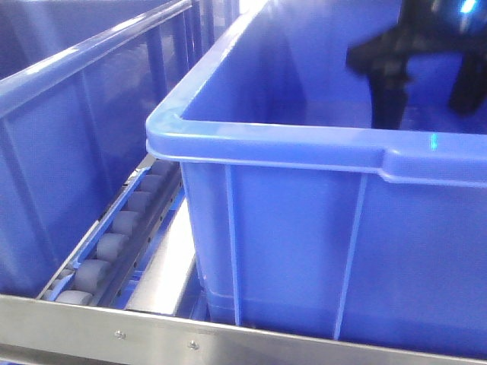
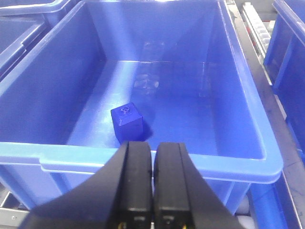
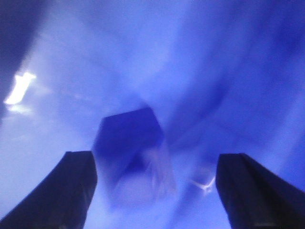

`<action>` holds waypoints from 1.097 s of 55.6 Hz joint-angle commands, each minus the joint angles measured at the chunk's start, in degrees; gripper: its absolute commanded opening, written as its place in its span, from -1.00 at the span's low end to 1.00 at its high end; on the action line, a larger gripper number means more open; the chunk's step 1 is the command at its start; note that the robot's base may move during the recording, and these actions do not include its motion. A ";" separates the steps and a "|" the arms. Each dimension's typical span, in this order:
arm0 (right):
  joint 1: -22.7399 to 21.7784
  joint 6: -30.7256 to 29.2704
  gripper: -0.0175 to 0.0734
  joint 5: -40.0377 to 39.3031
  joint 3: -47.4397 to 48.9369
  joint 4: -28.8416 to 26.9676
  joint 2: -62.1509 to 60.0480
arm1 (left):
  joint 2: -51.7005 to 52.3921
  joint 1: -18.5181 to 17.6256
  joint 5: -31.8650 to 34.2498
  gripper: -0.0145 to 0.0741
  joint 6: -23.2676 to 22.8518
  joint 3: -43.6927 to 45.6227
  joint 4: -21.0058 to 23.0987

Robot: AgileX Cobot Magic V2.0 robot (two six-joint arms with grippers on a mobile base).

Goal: Pick and sort blue part to right shelf

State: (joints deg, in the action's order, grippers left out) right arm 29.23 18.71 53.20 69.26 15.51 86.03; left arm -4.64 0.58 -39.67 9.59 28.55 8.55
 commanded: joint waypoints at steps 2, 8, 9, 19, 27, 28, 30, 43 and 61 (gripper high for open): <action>0.73 -0.55 0.60 -5.07 -2.82 1.06 -9.59 | -0.74 -1.20 3.85 -0.40 0.11 1.49 1.11; 1.04 -0.55 0.22 -8.33 -8.63 1.06 -17.19 | -0.74 -2.86 3.59 -0.40 0.11 1.49 0.99; 1.04 -0.55 0.13 -8.90 -9.84 1.06 -18.77 | -0.74 -3.19 3.59 -0.40 0.11 1.49 0.99; 1.04 -0.55 -0.52 -13.25 -19.38 1.06 -33.30 | -0.74 -4.22 3.59 -0.40 0.11 1.49 0.99; 1.04 -0.55 -0.49 -15.41 -26.01 1.19 -44.88 | -0.74 -4.22 3.59 -0.40 0.11 1.49 0.99; 1.04 -0.55 -0.49 -15.48 -26.58 1.34 -46.06 | -0.74 -4.22 3.59 -0.40 0.11 1.49 0.99; 1.04 -0.55 -0.49 -15.79 -28.53 1.84 -50.31 | -0.74 -4.22 3.59 -0.40 0.11 1.49 0.99; 1.04 -0.55 -0.49 -15.88 -37.25 5.51 -68.65 | -0.74 -4.22 3.59 -0.40 0.11 1.49 0.99; 1.04 -0.55 -0.49 -20.87 -44.87 7.85 -84.09 | -0.74 -4.22 3.59 -0.40 0.11 1.49 0.99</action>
State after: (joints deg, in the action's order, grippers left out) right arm 30.32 18.61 39.72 23.56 20.43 2.50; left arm -4.64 -3.28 -40.57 9.59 28.55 8.68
